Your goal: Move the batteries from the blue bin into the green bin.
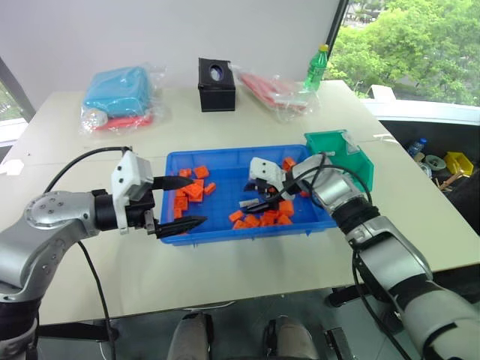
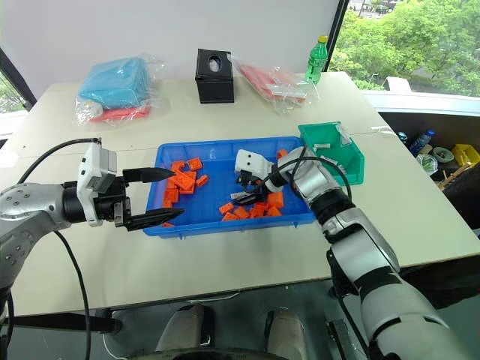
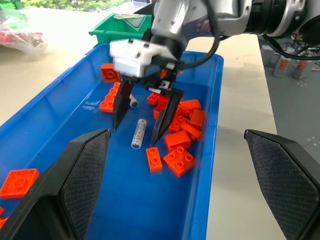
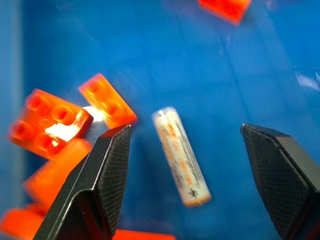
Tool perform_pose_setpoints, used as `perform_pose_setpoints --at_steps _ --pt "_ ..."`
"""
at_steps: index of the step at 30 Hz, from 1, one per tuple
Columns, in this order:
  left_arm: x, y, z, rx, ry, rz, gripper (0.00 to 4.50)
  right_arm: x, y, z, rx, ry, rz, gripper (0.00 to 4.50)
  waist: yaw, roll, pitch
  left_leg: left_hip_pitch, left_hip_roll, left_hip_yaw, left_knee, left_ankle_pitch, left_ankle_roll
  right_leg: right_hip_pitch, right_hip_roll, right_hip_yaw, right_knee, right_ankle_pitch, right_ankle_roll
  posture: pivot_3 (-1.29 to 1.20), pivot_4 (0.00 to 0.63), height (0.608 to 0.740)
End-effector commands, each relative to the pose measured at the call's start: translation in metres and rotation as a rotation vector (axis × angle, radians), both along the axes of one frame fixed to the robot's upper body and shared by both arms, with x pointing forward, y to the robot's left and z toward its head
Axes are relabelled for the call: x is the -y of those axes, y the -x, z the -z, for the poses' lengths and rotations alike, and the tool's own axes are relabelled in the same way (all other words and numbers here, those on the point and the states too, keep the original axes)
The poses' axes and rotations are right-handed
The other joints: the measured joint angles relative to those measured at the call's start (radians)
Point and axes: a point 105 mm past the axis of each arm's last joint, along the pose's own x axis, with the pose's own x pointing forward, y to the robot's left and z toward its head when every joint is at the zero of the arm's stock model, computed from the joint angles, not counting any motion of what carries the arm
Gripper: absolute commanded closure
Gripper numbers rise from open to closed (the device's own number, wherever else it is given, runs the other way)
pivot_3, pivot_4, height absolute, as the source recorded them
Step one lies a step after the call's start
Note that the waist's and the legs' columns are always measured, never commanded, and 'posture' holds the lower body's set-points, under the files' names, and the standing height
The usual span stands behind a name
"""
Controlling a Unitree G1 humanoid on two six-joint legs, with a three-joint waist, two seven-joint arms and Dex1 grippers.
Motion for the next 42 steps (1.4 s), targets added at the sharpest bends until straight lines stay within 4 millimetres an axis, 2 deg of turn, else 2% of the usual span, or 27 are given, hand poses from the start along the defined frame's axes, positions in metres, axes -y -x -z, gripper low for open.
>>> perform_pose_setpoints --at_steps 1,6,8,11,13,14,17,18,20,22,24,27,29,30,33,36,38,42 --pt "0.0 0.0 -0.013 0.061 0.006 0.001 0.0 -0.001 -0.005 -0.008 0.04 0.007 -0.01 1.79 -0.002 0.0 0.0 0.0 0.0 0.0 0.0 0.0 0.0 0.0 0.0 0.0 0.0 0.0 0.0 0.0 0.15 0.63" --pt "0.0 -0.001 -0.015 0.065 0.01 0.001 0.0 -0.001 -0.006 -0.014 0.061 -0.011 -0.017 4.42 -0.002 0.0 0.0 0.0 0.0 0.0 0.0 0.0 -0.001 0.0 0.001 0.0 0.0 0.0 0.0 0.0 0.15 0.63" --pt "0.0 -0.002 -0.015 0.066 0.011 0.001 0.0 -0.004 -0.008 -0.029 0.085 -0.071 0.013 4.45 -0.001 0.0 0.0 0.0 0.0 0.0 0.0 0.0 0.0 0.0 0.001 0.0 0.0 0.0 0.0 0.0 0.15 0.63" --pt "0.0 -0.002 -0.015 0.067 0.012 0.002 0.0 -0.005 -0.014 -0.06 0.114 -0.209 0.106 4.45 -0.002 0.0 0.0 0.0 0.0 0.0 0.0 0.0 -0.001 0.0 0.001 0.0 0.0 0.0 0.0 0.0 0.15 0.63" --pt "0.001 -0.002 -0.014 0.063 0.014 0.003 0.0 0.012 -0.022 -0.092 0.161 -0.332 0.255 4.45 -0.001 0.001 0.0 0.0 0.001 -0.001 0.0 0.002 -0.003 0.0 0.001 0.0 0.0 0.0 0.0 0.0 0.15 0.63" --pt "0.001 -0.001 -0.014 0.062 0.015 0.003 0.0 0.019 -0.024 -0.101 0.174 -0.365 0.303 4.45 0.001 0.001 0.0 0.0 0.001 -0.001 0.0 0.002 -0.003 0.0 0.001 0.0 0.0 0.0 0.0 0.0 0.15 0.63" --pt "0.002 -0.001 -0.011 0.054 0.019 0.004 0.0 0.077 -0.036 -0.121 0.221 -0.442 0.607 4.45 0.01 -0.001 0.0 0.0 0.001 -0.002 0.0 0.001 -0.002 0.001 0.0 0.0 0.0 0.001 -0.001 0.0 0.15 0.63" --pt "0.002 -0.001 -0.011 0.053 0.02 0.004 0.0 0.091 -0.037 -0.123 0.228 -0.449 0.672 4.45 0.017 -0.001 0.0 0.0 0.001 -0.001 0.0 0.001 -0.002 0.001 0.0 0.0 -0.001 0.001 -0.001 0.0 0.15 0.63" --pt "0.003 -0.001 -0.01 0.049 0.023 0.009 0.0 0.138 -0.038 -0.114 0.249 -0.39 0.867 4.45 0.026 -0.001 -0.001 0.0 0.0 -0.001 0.001 0.0 -0.001 0.002 -0.001 0.0 -0.001 0.001 -0.002 0.0 0.15 0.63" --pt "0.005 -0.002 -0.009 0.046 0.027 0.014 0.0 0.175 -0.034 -0.104 0.232 -0.35 1.019 4.45 0.025 -0.002 -0.001 0.0 0.0 -0.001 0.001 0.0 0.0 0.002 -0.002 0.0 -0.001 0.001 -0.002 0.0 0.15 0.63" --pt "0.006 -0.002 -0.009 0.046 0.029 0.02 0.0 0.19 -0.03 -0.098 0.209 -0.341 1.084 4.45 0.02 -0.003 -0.002 0.0 -0.001 0.0 0.001 0.0 0.0 0.002 -0.002 0.0 -0.001 0.001 -0.002 0.0 0.15 0.63" --pt "0.007 -0.004 -0.009 0.046 0.033 0.029 0.0 0.197 -0.027 -0.091 0.195 -0.321 1.109 4.45 0.005 0.001 -0.002 0.001 -0.001 0.002 0.0 0.0 0.0 0.001 -0.001 0.0 -0.001 0.001 -0.002 0.0 0.15 0.63" --pt "0.008 -0.006 -0.01 0.049 0.034 0.036 0.0 0.197 -0.027 -0.088 0.19 -0.322 1.112 3.35 -0.006 0.002 -0.002 0.001 0.0 0.002 -0.001 0.0 0.0 0.001 0.0 0.0 0.0 0.001 -0.002 0.0 0.15 0.63" --pt "0.009 -0.007 -0.01 0.051 0.036 0.039 0.0 0.195 -0.028 -0.089 0.192 -0.332 1.11 3.09 -0.008 0.002 -0.002 0.001 0.0 0.002 -0.001 0.001 -0.001 0.002 0.0 0.0 0.0 0.001 -0.002 0.0 0.15 0.63" --pt "0.01 -0.009 -0.011 0.056 0.038 0.045 0.0 0.195 -0.031 -0.098 0.22 -0.36 1.107 1.64 -0.005 0.001 -0.002 0.001 0.001 0.002 -0.001 0.001 -0.001 0.001 0.001 0.0 -0.001 0.001 -0.001 0.0 0.15 0.63" --pt "0.011 -0.009 -0.011 0.058 0.039 0.046 0.0 0.196 -0.028 -0.107 0.231 -0.384 1.115 1.64 0.0 0.001 -0.002 0.001 0.001 0.002 0.0 0.0 0.0 0.001 0.001 0.0 -0.001 0.001 -0.002 0.0 0.15 0.63" --pt "0.01 -0.009 -0.01 0.057 0.038 0.043 0.0 0.184 -0.023 -0.114 0.221 -0.426 1.11 1.64 0.003 0.001 -0.002 0.001 0.001 0.001 0.0 0.0 0.0 0.001 0.001 0.0 -0.001 0.001 -0.002 0.0 0.15 0.63" --pt "0.01 -0.007 -0.009 0.054 0.042 0.035 0.0 0.127 -0.003 -0.115 0.121 -0.503 1.034 1.64 -0.002 -0.001 -0.004 0.001 0.002 0.0 -0.001 0.0 0.0 0.001 0.0 0.0 -0.001 0.001 -0.002 0.0 0.15 0.63"
